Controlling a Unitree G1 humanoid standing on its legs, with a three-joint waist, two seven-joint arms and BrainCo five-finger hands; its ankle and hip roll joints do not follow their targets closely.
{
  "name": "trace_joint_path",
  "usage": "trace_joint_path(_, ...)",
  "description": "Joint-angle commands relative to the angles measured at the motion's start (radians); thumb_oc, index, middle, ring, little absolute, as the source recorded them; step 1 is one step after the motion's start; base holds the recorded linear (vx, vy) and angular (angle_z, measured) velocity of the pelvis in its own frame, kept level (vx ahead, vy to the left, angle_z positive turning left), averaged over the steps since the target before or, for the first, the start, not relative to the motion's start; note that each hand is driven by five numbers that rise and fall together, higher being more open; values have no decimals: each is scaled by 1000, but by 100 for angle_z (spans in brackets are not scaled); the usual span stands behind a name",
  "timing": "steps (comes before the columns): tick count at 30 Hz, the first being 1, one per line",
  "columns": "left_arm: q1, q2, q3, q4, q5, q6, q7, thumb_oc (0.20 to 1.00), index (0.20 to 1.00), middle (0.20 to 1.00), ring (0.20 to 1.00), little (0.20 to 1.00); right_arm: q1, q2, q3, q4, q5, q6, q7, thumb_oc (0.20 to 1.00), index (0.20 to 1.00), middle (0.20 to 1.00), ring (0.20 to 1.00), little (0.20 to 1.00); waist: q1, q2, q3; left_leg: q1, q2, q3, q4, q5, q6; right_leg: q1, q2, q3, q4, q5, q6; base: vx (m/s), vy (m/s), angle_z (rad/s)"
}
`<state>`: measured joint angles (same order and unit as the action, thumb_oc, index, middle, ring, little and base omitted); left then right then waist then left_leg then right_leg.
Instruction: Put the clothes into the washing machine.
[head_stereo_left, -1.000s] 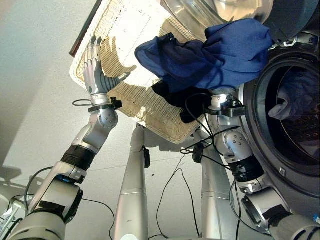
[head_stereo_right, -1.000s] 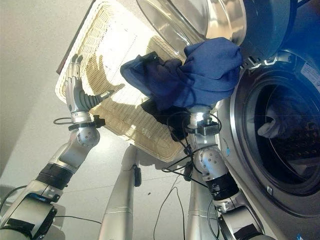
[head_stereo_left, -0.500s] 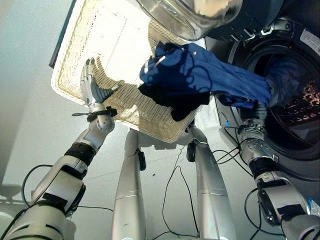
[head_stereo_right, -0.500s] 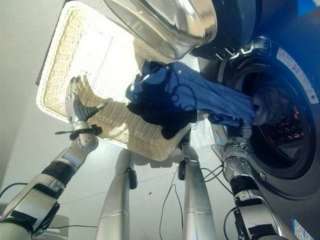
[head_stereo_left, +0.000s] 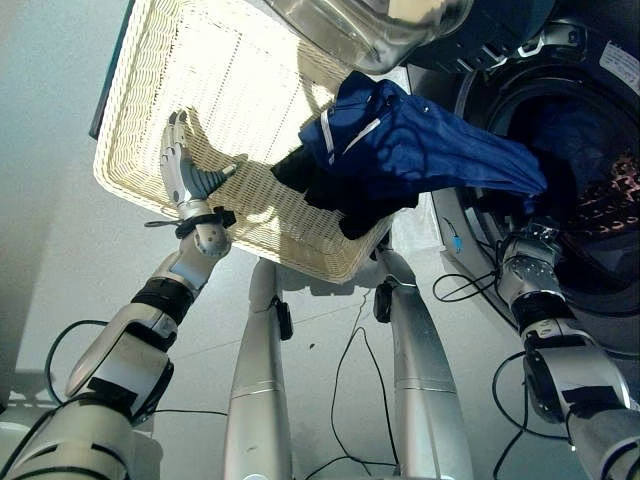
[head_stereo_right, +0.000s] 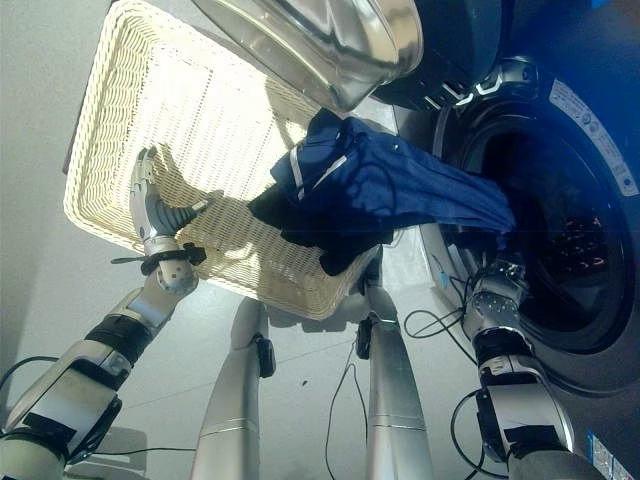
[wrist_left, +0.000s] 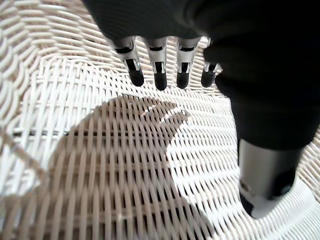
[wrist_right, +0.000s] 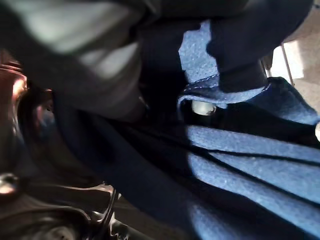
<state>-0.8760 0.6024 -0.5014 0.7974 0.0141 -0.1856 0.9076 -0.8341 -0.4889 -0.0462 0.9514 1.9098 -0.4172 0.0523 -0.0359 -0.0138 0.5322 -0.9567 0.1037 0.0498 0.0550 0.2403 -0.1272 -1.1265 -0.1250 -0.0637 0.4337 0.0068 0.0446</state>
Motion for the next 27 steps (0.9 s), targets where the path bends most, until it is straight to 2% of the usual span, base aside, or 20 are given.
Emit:
trace_joint_path(1, -41, -9, 7, 10, -32, -21, -1, 1000, 1000, 1000, 1000, 1000, 27, -132, -35, 15, -117, -88, -79, 200, 200, 200, 200, 200, -19, 30, -12, -43, -42, -9, 126, -83, -32, 100, 5, -45, -279, 236, 135, 22, -94, 2)
trace_joint_path(2, -42, 13, -13, 10, -43, -19, -14, 1000, 1000, 1000, 1000, 1000, -31, -214, -17, 29, -199, -150, -230, 200, 200, 200, 200, 200, -15, 29, -12, -47, -40, -13, 142, -90, -34, 100, 5, -50, -272, 231, 134, 35, -101, 2)
trace_joint_path(3, -39, 18, -17, 11, -47, -21, -15, 1000, 1000, 1000, 1000, 1000, -40, -232, -15, 32, -220, -166, -266, 200, 200, 200, 200, 200, -14, 29, -12, -46, -38, -15, 145, -93, -34, 102, 5, -52, -270, 229, 134, 27, -151, 2)
trace_joint_path(4, -22, 45, -29, 7, -53, -34, -11, 1000, 1000, 1000, 1000, 1000, -66, -309, -16, 41, -282, -250, -403, 200, 200, 200, 200, 200, -13, 22, -12, -51, -36, -25, 154, -100, -33, 103, 6, -56, -266, 225, 133, 23, -130, 1)
trace_joint_path(6, 6, 60, -33, -8, -46, -37, 0, 1000, 1000, 1000, 1000, 1000, -63, -361, -25, 48, -337, -313, -497, 200, 200, 200, 200, 200, -13, 17, -12, -52, -33, -33, 157, -108, -31, 106, 10, -59, -261, 221, 132, 22, -139, 1)
trace_joint_path(7, 33, 86, -40, -32, -44, -36, 14, 1000, 1000, 1000, 1000, 1000, -69, -431, -29, 24, -421, -399, -647, 200, 200, 200, 200, 200, -16, 6, -12, -55, -33, -41, 154, -111, -29, 106, 17, -61, -263, 221, 129, 14, -117, 2)
trace_joint_path(8, 59, 104, -38, -50, -45, -37, 24, 1000, 1000, 1000, 1000, 1000, -64, -473, -43, -17, -522, -418, -778, 200, 200, 200, 200, 200, -23, 1, -12, -55, -31, -43, 153, -111, -29, 106, 22, -61, -262, 222, 129, 10, -101, 2)
trace_joint_path(10, 77, 119, -34, -68, -47, -34, 28, 1000, 1000, 1000, 1000, 1000, -50, -506, -49, -55, -601, -433, -901, 200, 200, 200, 200, 200, -27, -6, -12, -53, -32, -45, 154, -114, -28, 107, 25, -61, -262, 222, 128, 6, -54, 1)
trace_joint_path(11, 114, 142, -13, -72, -45, -45, 22, 1000, 1000, 1000, 1000, 1000, -16, -572, -98, -96, -742, -424, -1091, 200, 200, 200, 200, 200, -38, -21, -12, -34, -24, -47, 144, -119, -28, 124, 34, -63, -260, 214, 128, 5, -65, -1)
trace_joint_path(14, 133, 155, 8, -60, -38, -60, 7, 1000, 1000, 1000, 1000, 1000, 38, -640, -164, -88, -791, -399, -1145, 200, 200, 200, 200, 200, -48, -37, -12, -28, -19, -46, 145, -117, -27, 132, 37, -65, -253, 211, 126, 14, -52, -2)
trace_joint_path(16, 126, 175, 16, -29, -45, -72, -24, 1000, 1000, 1000, 1000, 1000, 61, -715, -191, -45, -796, -354, -1172, 200, 200, 200, 200, 200, -52, -53, -12, -20, -18, -51, 160, -124, -23, 142, 39, -67, -246, 206, 124, 28, -34, 1)
trace_joint_path(19, 118, 187, 20, 1, -49, -87, -47, 1000, 1000, 1000, 1000, 1000, 66, -784, -188, 39, -749, -309, -1154, 200, 200, 200, 200, 200, -52, -62, -12, -17, -17, -59, 173, -125, -20, 149, 38, -70, -237, 201, 121, 27, -34, 3)
trace_joint_path(22, 114, 188, 18, 9, -46, -94, -53, 1000, 1000, 1000, 1000, 1000, 55, -803, -164, 78, -739, -279, -1158, 200, 200, 200, 200, 200, -48, -57, -12, -17, -21, -59, 177, -126, -18, 150, 38, -69, -237, 198, 118, 9, -1, 1)
trace_joint_path(23, 117, 192, 17, 10, -50, -100, -56, 1000, 1000, 1000, 1000, 1000, 50, -805, -149, 101, -720, -238, -1149, 200, 200, 200, 200, 200, -45, -53, -12, -17, -24, -60, 179, -126, -17, 152, 38, -70, -237, 196, 116, 33, -1, 3)
trace_joint_path(25, 118, 192, 17, 10, -50, -100, -56, 1000, 1000, 1000, 1000, 1000, 48, -806, -146, 103, -718, -237, -1147, 200, 200, 200, 200, 200, -45, -53, -12, -17, -24, -60, 179, -126, -17, 152, 38, -70, -237, 196, 116, 21, -10, 5)
trace_joint_path(26, 112, 192, 7, 6, -52, -97, -62, 1000, 1000, 1000, 1000, 1000, 46, -786, -113, 160, -643, -146, -1057, 1000, 1000, 1000, 1000, 1000, -35, -45, -12, -19, -34, -63, 181, -129, -12, 152, 35, -70, -240, 195, 113, 33, -18, 5)
trace_joint_path(27, 112, 191, 5, 6, -53, -98, -61, 1000, 1000, 1000, 1000, 1000, 42, -783, -106, 165, -642, -143, -1051, 1000, 1000, 1000, 1000, 1000, -34, -43, -12, -19, -35, -63, 182, -129, -11, 151, 34, -70, -240, 195, 113, 37, -17, 5)
